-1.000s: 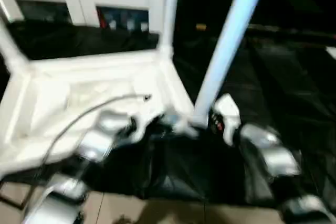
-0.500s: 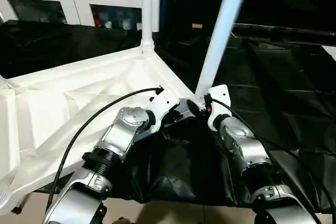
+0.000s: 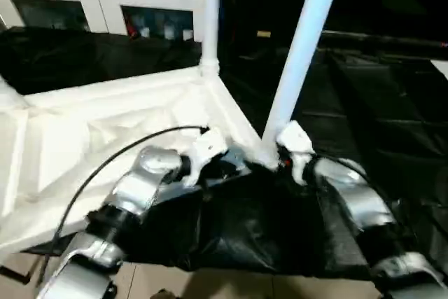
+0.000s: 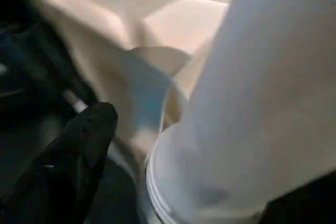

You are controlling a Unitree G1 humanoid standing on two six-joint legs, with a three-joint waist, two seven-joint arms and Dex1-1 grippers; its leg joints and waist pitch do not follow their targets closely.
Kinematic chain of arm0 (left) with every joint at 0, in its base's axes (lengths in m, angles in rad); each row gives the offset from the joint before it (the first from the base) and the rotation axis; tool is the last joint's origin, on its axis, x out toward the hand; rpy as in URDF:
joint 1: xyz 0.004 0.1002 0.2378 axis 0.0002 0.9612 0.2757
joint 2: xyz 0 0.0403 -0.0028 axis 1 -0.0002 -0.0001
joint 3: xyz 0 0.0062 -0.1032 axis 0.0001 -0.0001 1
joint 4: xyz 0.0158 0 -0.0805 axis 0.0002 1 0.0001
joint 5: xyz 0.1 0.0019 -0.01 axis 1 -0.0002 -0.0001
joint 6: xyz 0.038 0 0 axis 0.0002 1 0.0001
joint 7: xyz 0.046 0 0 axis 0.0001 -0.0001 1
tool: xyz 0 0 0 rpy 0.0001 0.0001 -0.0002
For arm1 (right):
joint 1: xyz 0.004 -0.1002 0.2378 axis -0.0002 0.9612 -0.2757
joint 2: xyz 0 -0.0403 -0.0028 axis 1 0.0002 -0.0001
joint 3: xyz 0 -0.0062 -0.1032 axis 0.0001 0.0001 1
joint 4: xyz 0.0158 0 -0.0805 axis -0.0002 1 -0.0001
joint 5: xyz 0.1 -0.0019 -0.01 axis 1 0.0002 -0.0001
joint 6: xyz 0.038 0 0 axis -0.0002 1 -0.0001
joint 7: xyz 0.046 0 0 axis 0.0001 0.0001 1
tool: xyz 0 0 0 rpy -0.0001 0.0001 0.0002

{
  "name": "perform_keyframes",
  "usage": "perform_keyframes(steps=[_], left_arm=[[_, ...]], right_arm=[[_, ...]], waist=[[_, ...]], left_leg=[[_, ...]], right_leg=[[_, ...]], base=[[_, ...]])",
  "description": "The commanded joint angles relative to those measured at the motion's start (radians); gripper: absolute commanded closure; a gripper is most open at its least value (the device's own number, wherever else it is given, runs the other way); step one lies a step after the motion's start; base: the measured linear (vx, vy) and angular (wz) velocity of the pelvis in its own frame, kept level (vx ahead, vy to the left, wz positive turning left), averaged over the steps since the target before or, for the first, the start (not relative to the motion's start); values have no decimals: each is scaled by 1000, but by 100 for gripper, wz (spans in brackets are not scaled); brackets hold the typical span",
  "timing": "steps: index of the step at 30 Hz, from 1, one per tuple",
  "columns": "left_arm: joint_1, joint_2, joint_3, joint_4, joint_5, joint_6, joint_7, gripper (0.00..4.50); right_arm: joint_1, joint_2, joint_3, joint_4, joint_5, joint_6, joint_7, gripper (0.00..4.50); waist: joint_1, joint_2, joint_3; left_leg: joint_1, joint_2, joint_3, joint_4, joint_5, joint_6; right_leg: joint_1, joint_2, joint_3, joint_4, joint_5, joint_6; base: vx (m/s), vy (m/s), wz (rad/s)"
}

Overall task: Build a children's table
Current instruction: Rotate leg to tighten

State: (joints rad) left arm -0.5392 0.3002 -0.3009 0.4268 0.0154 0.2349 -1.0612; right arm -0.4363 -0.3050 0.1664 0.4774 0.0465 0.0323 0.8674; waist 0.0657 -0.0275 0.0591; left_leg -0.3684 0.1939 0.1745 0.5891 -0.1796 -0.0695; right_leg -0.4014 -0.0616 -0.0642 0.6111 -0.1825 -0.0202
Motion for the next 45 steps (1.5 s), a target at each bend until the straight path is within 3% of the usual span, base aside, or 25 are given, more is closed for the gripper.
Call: perform_keyframes(steps=[1,8,16,24,29,30,32,35,37,41,42,45], left_arm=[[0,-10,-16,-48,-48,-41,-68,450],[18,58,-19,-81,-80,-31,-177,450],[29,85,-19,-103,-94,-16,-215,450],[34,84,-20,-108,-100,0,-212,450],[3,18,-1,-53,-56,14,-66,450],[-28,-33,12,-3,-24,16,51,450],[-43,-57,17,18,-12,26,97,450],[-76,-124,23,52,-1,60,188,450],[-108,-194,28,81,8,88,279,450],[-113,-223,7,89,30,81,302,450],[-113,-231,-6,95,42,54,294,450],[-103,-224,-7,81,37,48,274,450]], right_arm=[[7,-18,17,-29,23,10,59,40],[40,-86,44,-95,93,66,215,95],[62,-112,59,-124,93,92,283,166],[81,-104,59,-153,121,128,289,180],[71,-23,24,-103,90,121,128,181],[41,43,-5,-35,54,124,-35,181],[29,73,-14,-9,46,126,-98,181],[-2,161,-36,38,44,139,-234,182],[-41,256,-55,86,40,158,-371,182],[-75,315,-59,121,33,147,-424,182],[-93,350,-84,135,63,143,-408,147],[-99,356,-98,128,86,147,-385,110]], waist=[[2,2,-63],[8,6,-62],[21,4,-65],[21,4,-64],[18,3,-61],[14,3,-61],[10,3,-61],[10,5,-61],[4,8,-65],[-4,8,-68],[-5,8,-70],[-4,8,-69]], left_leg=[[12,40,-9,-68,-228,46],[15,43,-12,-72,-250,39],[14,41,-9,-68,-199,40],[15,41,-9,-69,-221,32],[14,40,-10,-71,-227,18],[14,38,-11,-72,-234,6],[20,35,-13,-70,-253,-11],[18,36,-13,-70,-249,-4],[17,37,-13,-72,-226,-9],[12,35,-12,-69,-201,2],[10,34,-11,-67,-192,10],[11,35,-10,-68,-182,25]], right_leg=[[51,-80,51,-82,-252,-201],[47,-81,51,-85,-292,-195],[50,-79,51,-76,-220,-209],[49,-80,51,-81,-260,-199],[46,-80,50,-84,-295,-188],[45,-80,49,-87,-323,-178],[43,-82,47,-93,-379,-165],[43,-83,49,-95,-373,-155],[42,-81,50,-89,-322,-167],[49,-81,50,-82,-235,-186],[51,-81,51,-80,-215,-190],[53,-81,51,-77,-180,-199]], base=[[0,0,0],[0,0,0],[0,0,0],[0,0,0],[0,0,0],[0,0,0],[0,0,0],[0,0,0],[0,0,0],[0,0,0],[0,0,0],[0,0,0]])
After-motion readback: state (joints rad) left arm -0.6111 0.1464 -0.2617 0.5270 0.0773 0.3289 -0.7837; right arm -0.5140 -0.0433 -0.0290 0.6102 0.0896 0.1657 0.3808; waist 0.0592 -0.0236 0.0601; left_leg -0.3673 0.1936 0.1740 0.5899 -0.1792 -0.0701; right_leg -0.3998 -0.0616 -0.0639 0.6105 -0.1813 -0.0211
